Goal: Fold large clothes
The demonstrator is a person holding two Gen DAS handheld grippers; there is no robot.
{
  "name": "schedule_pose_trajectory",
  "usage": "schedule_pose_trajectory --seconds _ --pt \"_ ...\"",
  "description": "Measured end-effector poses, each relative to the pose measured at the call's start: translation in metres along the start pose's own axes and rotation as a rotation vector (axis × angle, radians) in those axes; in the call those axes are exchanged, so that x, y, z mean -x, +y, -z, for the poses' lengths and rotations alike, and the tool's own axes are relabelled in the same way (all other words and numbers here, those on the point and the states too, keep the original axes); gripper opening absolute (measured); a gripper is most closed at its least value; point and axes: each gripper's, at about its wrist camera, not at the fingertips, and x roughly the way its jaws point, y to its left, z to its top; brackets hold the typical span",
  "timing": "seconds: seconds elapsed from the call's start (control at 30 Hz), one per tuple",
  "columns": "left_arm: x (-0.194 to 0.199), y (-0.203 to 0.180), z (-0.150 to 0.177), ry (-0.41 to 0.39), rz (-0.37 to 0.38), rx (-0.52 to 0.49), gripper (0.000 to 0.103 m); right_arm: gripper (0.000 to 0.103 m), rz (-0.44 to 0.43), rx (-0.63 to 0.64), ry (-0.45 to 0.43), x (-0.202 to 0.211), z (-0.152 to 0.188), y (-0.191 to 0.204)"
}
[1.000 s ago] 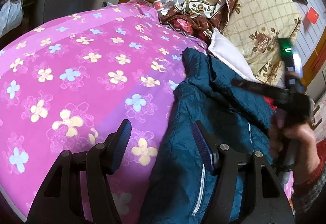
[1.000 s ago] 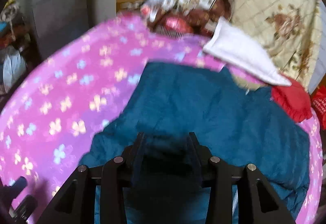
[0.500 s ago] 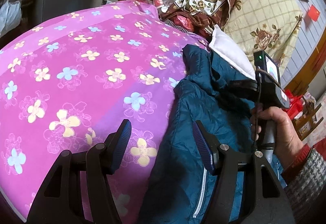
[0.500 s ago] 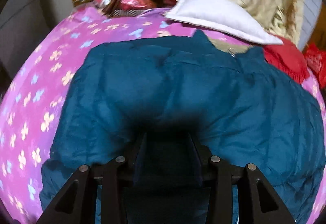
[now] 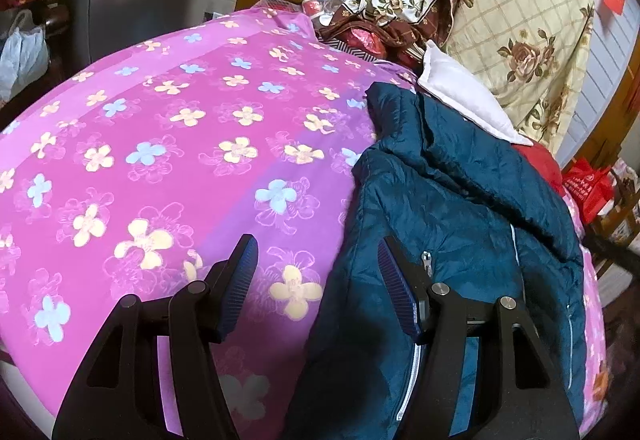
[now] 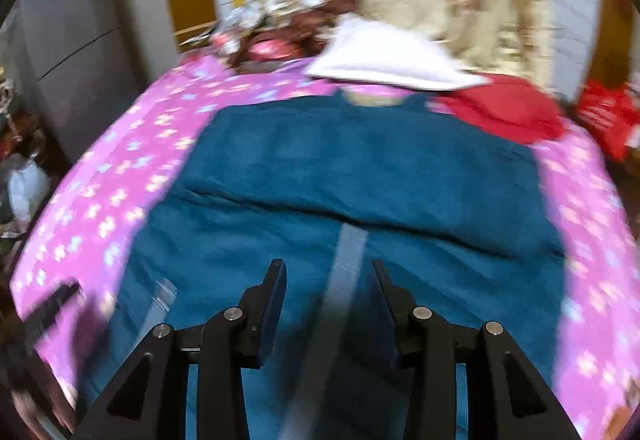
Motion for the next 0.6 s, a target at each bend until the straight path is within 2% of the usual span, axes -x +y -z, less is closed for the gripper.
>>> schedule_pose_trajectory --seconds 0.13,0.23,0.3,0.4,0.6 --pt "0.008 -0.009 0.009 0.006 -0.005 -0.021 0.062 0.04 0.13 -0.06 -0.022 0.06 0.057 -0.071" --pt "0.02 -0.014 0.019 -0.004 -0.022 -0.044 0.062 0.04 0.171 -0.148 -0.009 0.088 0.1 -0.117" --pt "0.03 -0.014 0.027 0.009 -0.029 -0.054 0.062 0.04 0.169 -0.218 0.003 0.099 0.125 -0.143" --pt "0.042 -0.003 0.036 0.039 0.01 -0.027 0.062 0.04 0.159 -0.324 0.025 0.101 0.16 -0.181" --pt "0.032 0.019 0.042 0.153 0.002 -0.006 0.062 0.041 0.086 -0.398 0.045 0.082 0.188 -0.211"
